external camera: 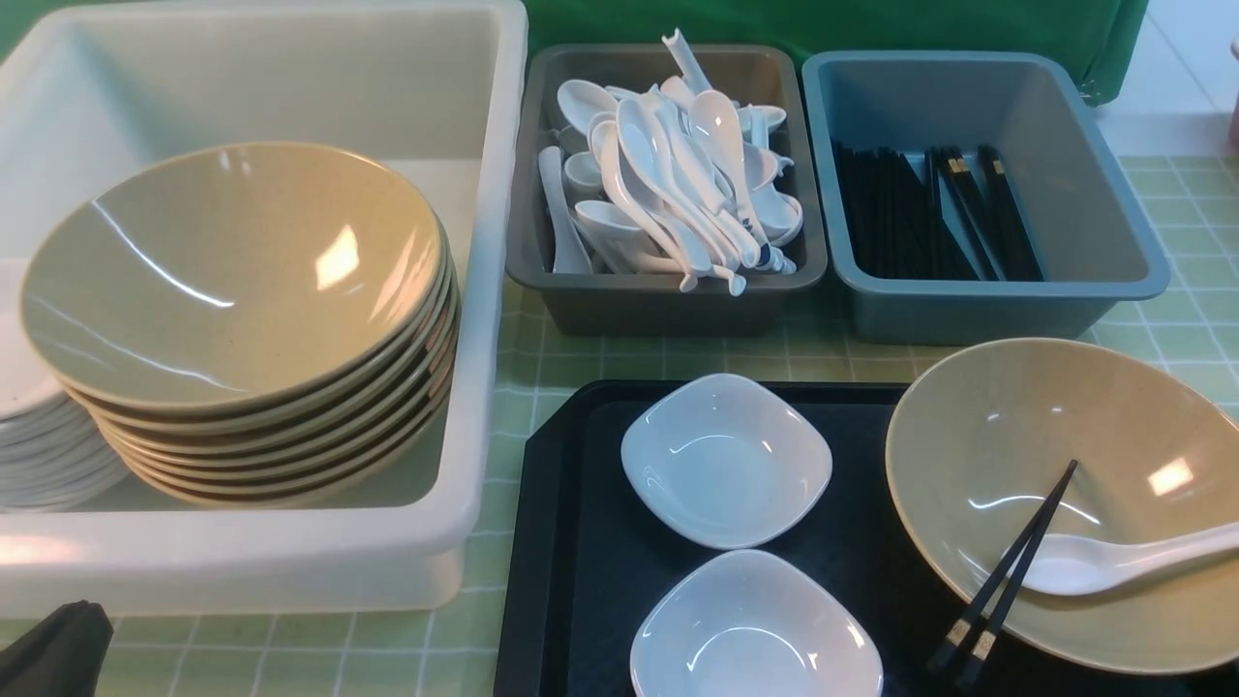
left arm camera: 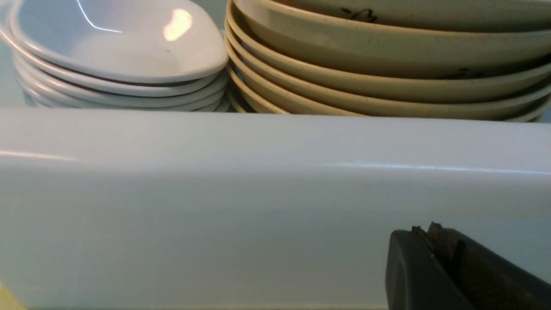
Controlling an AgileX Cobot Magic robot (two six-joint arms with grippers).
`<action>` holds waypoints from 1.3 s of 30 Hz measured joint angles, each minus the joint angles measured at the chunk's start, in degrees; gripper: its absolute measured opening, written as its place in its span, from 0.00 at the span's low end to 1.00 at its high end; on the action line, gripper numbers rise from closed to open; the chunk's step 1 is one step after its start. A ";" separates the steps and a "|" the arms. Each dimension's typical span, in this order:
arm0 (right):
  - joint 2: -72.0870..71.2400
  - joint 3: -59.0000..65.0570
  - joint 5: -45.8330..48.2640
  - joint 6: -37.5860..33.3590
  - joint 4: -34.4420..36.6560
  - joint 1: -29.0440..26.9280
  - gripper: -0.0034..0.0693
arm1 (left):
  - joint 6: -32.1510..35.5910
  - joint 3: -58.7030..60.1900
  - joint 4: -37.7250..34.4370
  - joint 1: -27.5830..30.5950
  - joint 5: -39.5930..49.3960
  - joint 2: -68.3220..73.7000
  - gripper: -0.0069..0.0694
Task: On green table put chopsticks spoon bowls plates into blue grey white boxes.
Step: 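Move the grippers toward the tableware on the black tray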
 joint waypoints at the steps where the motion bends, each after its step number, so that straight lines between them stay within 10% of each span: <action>1: 0.00 0.10 -0.93 0.00 0.00 0.00 0.37 | 0.00 0.06 0.00 0.00 -0.67 0.00 0.09; 16: 0.00 0.43 -13.77 18.39 0.00 0.00 0.37 | -0.66 0.06 -0.37 0.00 -19.84 0.00 0.09; 23: 0.00 -0.34 -27.44 35.34 0.00 0.00 0.37 | -17.79 -0.28 -8.83 -0.06 -42.22 0.00 0.09; 39: 25.80 -41.58 5.33 24.83 0.01 0.00 0.37 | -20.82 -39.47 -2.41 -0.06 -6.31 22.70 0.09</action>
